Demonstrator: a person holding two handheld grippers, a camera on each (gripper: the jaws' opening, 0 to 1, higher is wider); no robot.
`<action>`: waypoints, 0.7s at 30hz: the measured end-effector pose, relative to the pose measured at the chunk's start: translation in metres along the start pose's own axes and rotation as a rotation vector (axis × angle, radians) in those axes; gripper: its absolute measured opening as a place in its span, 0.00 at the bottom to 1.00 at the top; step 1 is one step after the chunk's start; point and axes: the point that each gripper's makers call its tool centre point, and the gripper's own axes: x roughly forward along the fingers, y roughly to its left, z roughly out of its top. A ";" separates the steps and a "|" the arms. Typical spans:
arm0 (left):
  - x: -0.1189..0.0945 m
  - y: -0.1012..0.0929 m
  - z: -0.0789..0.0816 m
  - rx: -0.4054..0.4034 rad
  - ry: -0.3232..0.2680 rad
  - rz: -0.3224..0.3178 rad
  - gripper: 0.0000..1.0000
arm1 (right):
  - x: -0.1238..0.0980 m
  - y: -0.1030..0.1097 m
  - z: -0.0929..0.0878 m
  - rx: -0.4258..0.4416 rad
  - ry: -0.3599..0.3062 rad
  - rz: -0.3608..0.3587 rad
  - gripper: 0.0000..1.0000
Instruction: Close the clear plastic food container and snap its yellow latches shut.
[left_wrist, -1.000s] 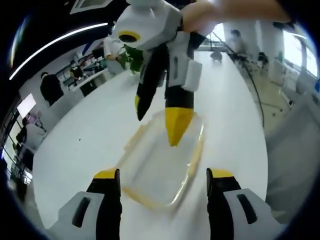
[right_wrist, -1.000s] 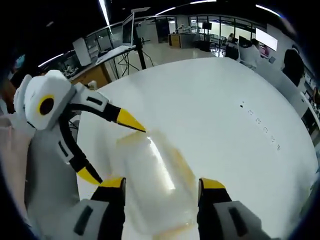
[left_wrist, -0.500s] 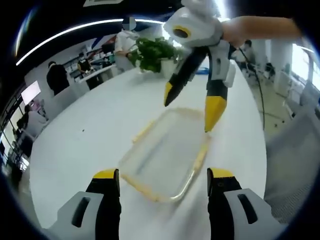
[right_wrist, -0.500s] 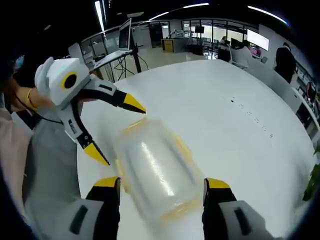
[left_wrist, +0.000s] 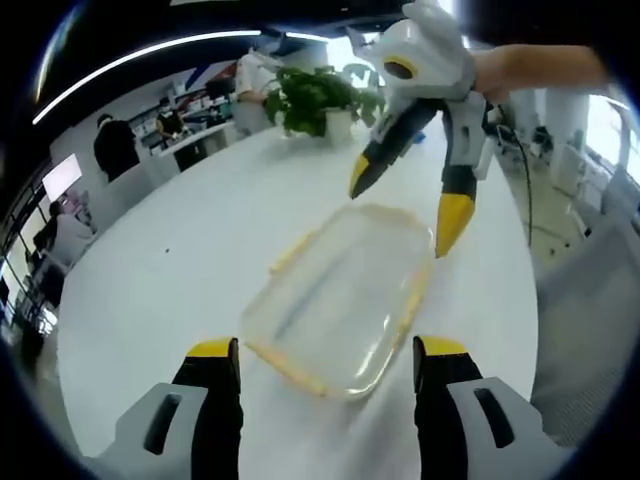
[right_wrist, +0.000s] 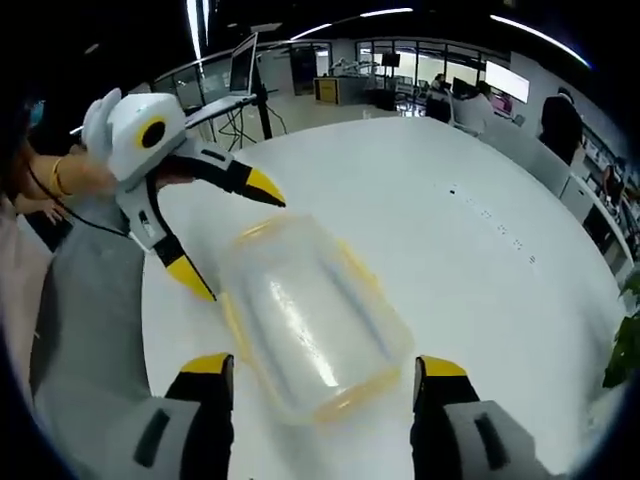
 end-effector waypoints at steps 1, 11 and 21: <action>0.001 0.001 -0.001 0.002 0.006 0.000 0.68 | 0.001 0.001 0.000 -0.002 0.002 0.003 0.72; 0.004 0.003 -0.006 -0.009 0.022 -0.011 0.62 | 0.003 -0.003 -0.002 -0.029 0.011 -0.010 0.70; 0.006 0.016 -0.006 0.004 0.034 -0.012 0.63 | 0.011 -0.005 0.010 -0.059 -0.003 -0.002 0.68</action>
